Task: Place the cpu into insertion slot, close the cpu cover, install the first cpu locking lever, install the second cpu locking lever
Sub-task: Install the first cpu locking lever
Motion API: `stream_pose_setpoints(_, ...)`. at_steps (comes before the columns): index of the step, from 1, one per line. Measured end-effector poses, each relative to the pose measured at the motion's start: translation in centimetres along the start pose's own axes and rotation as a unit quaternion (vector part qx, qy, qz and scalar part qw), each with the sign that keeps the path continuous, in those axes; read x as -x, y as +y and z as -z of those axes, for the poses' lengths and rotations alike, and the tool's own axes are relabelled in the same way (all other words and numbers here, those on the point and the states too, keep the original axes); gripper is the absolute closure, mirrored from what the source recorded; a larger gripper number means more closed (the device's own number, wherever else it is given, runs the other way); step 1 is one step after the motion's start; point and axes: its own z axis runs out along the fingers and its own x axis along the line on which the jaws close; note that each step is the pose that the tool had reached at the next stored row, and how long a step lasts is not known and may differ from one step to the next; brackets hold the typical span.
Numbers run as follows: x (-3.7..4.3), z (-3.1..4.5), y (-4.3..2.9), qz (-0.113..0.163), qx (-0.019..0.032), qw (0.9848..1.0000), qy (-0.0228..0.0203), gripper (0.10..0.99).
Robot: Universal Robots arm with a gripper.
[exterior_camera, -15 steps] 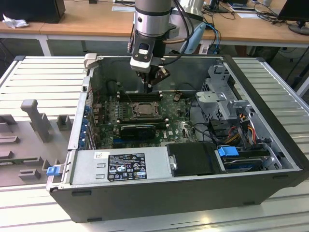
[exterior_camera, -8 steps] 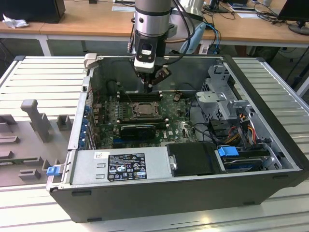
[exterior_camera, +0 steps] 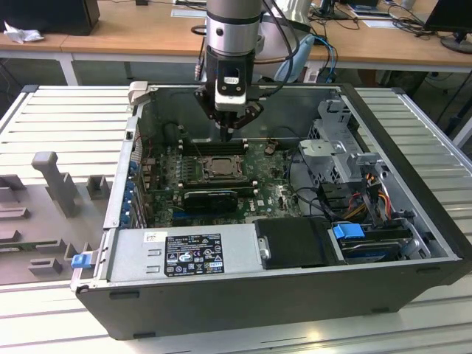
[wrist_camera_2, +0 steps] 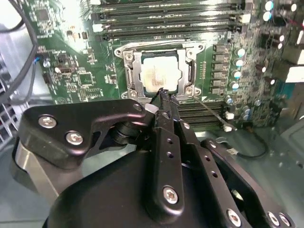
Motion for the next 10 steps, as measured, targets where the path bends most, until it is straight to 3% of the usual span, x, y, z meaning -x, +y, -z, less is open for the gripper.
stream_pose_setpoints(5, 0.0, 0.0, 0.0, 0.048, 0.0, 0.9989, 0.0001, 0.98)
stream_pose_setpoints(10, 0.0, 0.0, 0.0, 0.1, 0.0, 0.995, 0.0001, 0.98)
